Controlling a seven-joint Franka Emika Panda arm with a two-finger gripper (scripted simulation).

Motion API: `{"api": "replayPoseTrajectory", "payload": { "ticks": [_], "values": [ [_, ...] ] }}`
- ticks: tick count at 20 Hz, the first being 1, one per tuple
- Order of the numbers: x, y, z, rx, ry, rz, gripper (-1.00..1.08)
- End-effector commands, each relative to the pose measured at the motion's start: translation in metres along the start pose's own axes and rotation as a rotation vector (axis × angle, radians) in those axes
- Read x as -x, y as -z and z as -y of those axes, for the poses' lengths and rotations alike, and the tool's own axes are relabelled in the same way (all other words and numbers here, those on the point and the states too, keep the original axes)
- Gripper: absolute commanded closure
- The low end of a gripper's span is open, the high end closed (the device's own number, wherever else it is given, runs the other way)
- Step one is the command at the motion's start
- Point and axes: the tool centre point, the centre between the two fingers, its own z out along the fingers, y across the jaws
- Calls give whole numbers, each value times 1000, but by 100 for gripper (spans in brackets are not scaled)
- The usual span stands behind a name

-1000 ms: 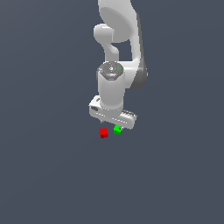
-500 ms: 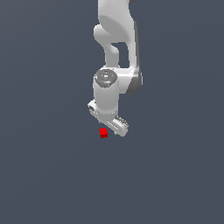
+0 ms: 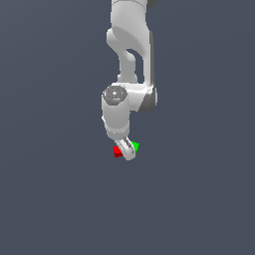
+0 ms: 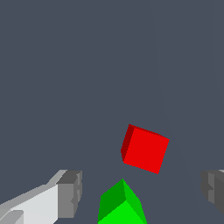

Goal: Stack the red cube on top of the green cube.

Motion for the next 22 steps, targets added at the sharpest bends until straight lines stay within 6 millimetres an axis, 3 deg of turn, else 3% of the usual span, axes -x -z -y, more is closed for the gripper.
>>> {"api": "replayPoseTrajectory", "payload": {
  "ticks": [1, 11, 22],
  "values": [
    [-2, -6, -4, 1, -77, 0, -92],
    [-4, -22, -15, 2, -274, 2, -92],
    [-4, -28, -17, 3, -308, 2, -92]
  ]
}}
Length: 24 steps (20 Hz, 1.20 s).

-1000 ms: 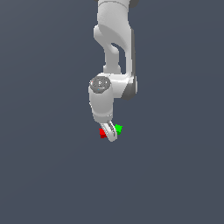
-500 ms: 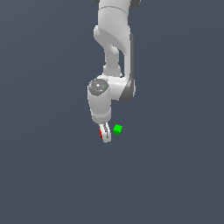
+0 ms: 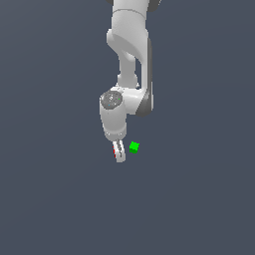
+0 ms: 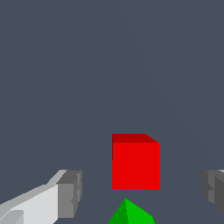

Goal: Stack the red cube on top of the green cube.

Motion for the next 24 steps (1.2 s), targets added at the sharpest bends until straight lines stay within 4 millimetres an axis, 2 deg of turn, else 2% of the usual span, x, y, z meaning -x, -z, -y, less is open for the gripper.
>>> {"api": "replayPoseTrajectory", "payload": {
  "ticks": [1, 9, 14, 15, 24],
  "values": [
    [0, -5, 0, 1, -1, 0, -92],
    [0, -42, -2, 1, -5, 1, -92],
    [0, -49, -1, 0, -5, 1, -92],
    [0, -49, -1, 0, -5, 1, 108],
    [0, -49, -1, 0, -5, 1, 108]
  ]
}}
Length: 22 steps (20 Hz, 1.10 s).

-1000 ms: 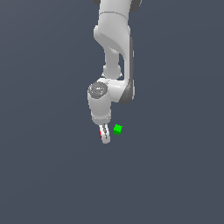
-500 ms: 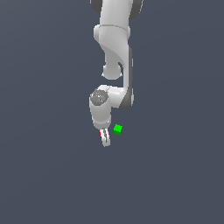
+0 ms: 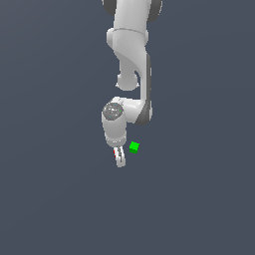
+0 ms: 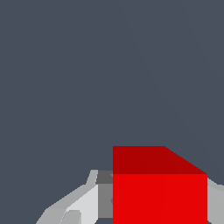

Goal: Stack the red cube on top of the green cube.

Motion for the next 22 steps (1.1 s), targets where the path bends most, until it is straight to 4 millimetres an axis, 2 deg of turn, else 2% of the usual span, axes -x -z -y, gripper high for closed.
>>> {"api": "replayPoseTrajectory", "payload": {
  "ticks": [1, 8, 18, 22],
  "values": [
    [0, 0, 0, 0, 0, 0, 108],
    [0, 15, 0, 0, 0, 0, 108],
    [0, 77, -2, 0, -1, 1, 108],
    [0, 94, -1, 1, -1, 0, 108]
  ]
}}
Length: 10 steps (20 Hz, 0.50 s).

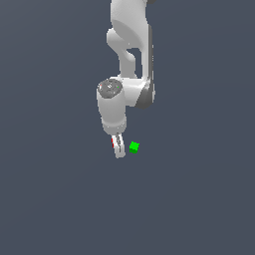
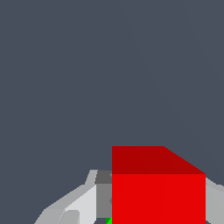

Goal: Stack the red cube on top of the green cube.

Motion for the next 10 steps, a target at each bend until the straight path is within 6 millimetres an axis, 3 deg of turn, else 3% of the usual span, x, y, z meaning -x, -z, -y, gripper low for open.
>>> {"api": "replayPoseTrajectory", "payload": {
  "ticks": [1, 10],
  "values": [
    [0, 9, 0, 1, 0, 0, 108],
    [9, 4, -1, 0, 0, -1, 108]
  ]
}}
